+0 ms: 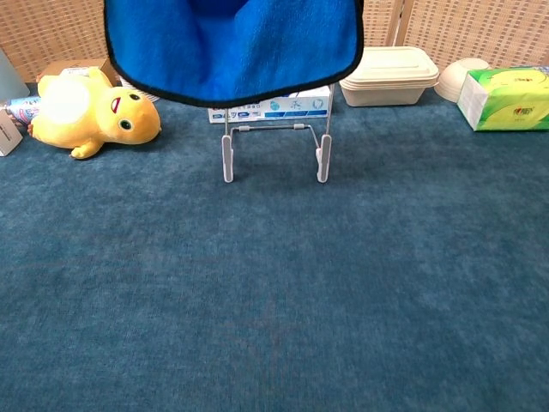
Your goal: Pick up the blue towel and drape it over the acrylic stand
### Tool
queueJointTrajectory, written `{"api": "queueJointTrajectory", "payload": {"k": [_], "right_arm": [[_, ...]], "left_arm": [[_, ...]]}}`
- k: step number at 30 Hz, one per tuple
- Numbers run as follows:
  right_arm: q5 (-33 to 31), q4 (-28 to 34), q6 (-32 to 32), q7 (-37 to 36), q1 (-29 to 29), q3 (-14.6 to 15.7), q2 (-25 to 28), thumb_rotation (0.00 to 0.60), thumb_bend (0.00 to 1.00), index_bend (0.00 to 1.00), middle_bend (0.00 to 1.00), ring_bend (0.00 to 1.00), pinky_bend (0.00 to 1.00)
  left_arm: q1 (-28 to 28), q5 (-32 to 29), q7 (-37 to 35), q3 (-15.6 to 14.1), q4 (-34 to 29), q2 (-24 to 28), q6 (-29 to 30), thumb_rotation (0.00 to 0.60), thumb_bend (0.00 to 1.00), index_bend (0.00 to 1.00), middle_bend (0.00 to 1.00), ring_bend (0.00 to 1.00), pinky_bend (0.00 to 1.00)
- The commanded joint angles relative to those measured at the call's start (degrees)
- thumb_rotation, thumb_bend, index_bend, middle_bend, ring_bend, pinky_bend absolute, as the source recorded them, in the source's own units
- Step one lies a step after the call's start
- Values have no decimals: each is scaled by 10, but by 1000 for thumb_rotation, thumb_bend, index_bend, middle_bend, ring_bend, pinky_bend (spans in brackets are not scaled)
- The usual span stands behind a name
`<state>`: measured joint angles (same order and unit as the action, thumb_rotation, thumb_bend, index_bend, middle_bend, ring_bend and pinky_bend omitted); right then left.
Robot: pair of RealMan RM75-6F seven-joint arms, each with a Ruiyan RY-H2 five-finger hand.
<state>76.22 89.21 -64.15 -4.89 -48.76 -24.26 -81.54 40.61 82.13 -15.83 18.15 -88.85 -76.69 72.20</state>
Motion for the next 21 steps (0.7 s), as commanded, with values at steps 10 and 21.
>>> {"api": "queueJointTrajectory", "payload": {"k": [10, 21], "right_arm": [[-41, -89, 47, -11, -43, -12, -32, 600, 458, 1000, 569, 446, 404], [-63, -162, 84, -22, -70, -8, -58, 600, 455, 1000, 569, 446, 404]], "left_arm": [[42, -36, -8, 22, 72, -41, -42, 600, 660, 793, 418, 250, 41], [73, -52, -16, 23, 150, -89, -71, 600, 660, 793, 419, 250, 31]]}}
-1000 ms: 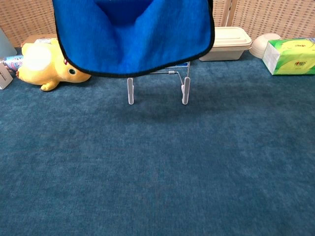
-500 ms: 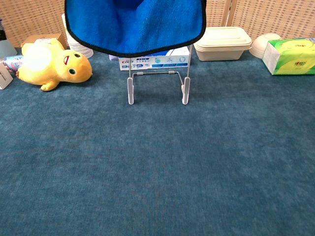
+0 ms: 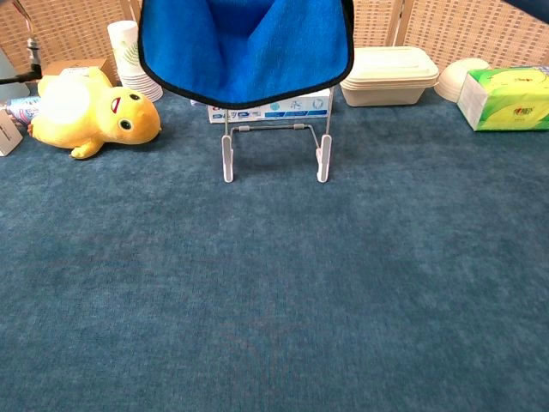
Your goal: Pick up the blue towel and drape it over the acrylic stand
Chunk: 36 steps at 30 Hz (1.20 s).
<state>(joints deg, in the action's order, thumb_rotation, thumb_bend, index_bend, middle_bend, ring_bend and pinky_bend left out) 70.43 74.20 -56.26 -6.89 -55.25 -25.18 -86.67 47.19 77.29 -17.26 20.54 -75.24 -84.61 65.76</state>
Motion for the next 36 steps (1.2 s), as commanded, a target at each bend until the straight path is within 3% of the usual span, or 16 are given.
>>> {"api": "queueJointTrajectory", "payload": {"k": [1, 18, 36], "right_arm": [[-7, -18, 7, -2, -7, 2, -10, 600, 455, 1000, 569, 446, 404], [-10, -92, 33, -12, -22, 26, -45, 600, 455, 1000, 569, 446, 397], [3, -128, 28, -28, -23, 42, -69, 600, 454, 1000, 569, 446, 390]], "left_arm": [[9, -4, -2, -1, 21, -14, -9, 600, 661, 793, 419, 250, 30], [28, -13, -24, -9, 98, -61, -27, 600, 658, 793, 421, 250, 19], [14, -22, -46, -23, 129, -80, -30, 600, 658, 793, 421, 250, 12]]}}
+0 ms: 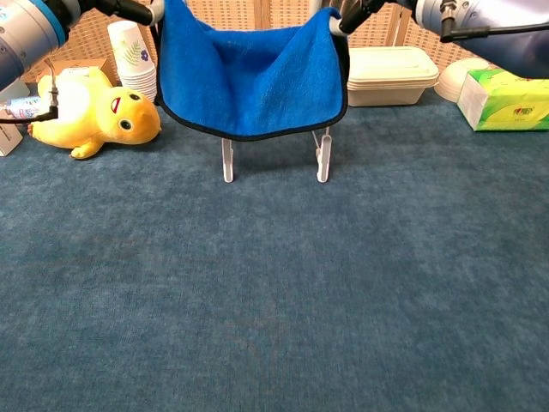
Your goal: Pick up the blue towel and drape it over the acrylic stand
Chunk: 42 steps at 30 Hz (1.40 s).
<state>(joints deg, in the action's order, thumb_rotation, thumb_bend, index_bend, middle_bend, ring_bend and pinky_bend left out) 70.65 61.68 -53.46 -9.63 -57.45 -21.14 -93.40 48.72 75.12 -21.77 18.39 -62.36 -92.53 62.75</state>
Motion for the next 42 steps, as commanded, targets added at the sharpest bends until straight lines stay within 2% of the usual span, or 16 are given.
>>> {"api": "queueJointTrajectory", "payload": {"k": [1, 42], "right_arm": [[2, -5, 1, -1, -1, 2, -3, 600, 454, 1000, 569, 446, 390], [-10, -12, -1, 1, 19, 2, 17, 600, 455, 1000, 569, 446, 390]], "left_arm": [[-2, 0, -2, -2, 2, -1, 0, 600, 658, 793, 421, 250, 12], [13, 1, -1, 1, 16, -29, -11, 600, 655, 791, 420, 250, 7]]}}
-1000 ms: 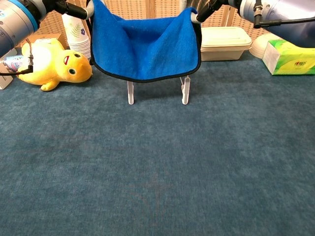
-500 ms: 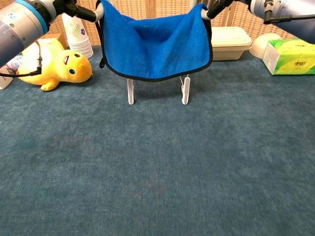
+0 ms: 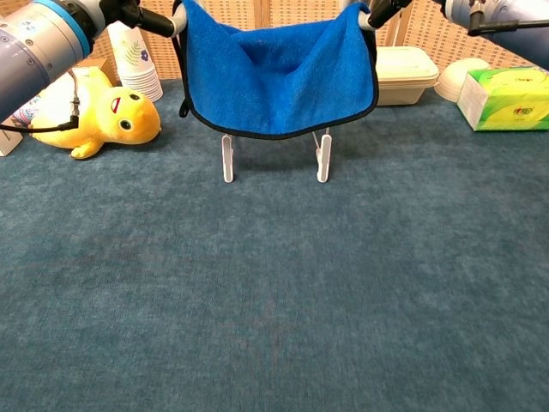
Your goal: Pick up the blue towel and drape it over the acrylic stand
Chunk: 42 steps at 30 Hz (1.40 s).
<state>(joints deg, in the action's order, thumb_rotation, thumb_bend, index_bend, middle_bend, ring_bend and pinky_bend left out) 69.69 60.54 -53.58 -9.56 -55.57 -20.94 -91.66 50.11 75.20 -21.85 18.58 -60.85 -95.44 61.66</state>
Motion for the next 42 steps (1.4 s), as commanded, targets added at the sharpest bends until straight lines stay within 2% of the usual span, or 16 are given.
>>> {"api": "queueJointTrajectory", "payload": {"k": [1, 16, 18, 23, 27, 34, 42], "right_arm": [[0, -1, 0, 1, 0, 0, 0, 600, 455, 1000, 569, 446, 390], [6, -4, 2, -2, 0, 6, -5, 600, 436, 974, 555, 427, 379], [8, -4, 3, 0, -1, 7, -4, 600, 423, 925, 527, 402, 366], [11, -1, 14, 8, -2, 14, 1, 600, 407, 723, 419, 280, 311], [11, 3, 17, 13, -2, 16, 5, 600, 385, 652, 374, 206, 273], [25, 2, 20, 33, -2, 28, 16, 600, 295, 516, 316, 134, 214], [40, -2, 19, 52, -4, 42, 19, 600, 237, 467, 300, 113, 192]], "left_arm": [[-1, 0, 0, 0, 1, 0, 0, 600, 655, 791, 421, 250, 7], [-6, 1, -3, -5, 5, 1, -1, 600, 655, 773, 405, 235, 3], [-7, 2, -3, -7, 5, 2, -1, 600, 655, 691, 364, 193, 0], [-12, 10, -3, -16, 2, 10, -2, 600, 655, 504, 246, 83, 0], [-15, 13, 1, -20, 3, 16, 0, 600, 655, 380, 153, 4, 0], [-19, 28, 30, -37, 0, 36, -3, 600, 654, 279, 87, 0, 0], [-26, 30, 43, -43, -10, 47, -1, 600, 653, 220, 45, 0, 0]]}}
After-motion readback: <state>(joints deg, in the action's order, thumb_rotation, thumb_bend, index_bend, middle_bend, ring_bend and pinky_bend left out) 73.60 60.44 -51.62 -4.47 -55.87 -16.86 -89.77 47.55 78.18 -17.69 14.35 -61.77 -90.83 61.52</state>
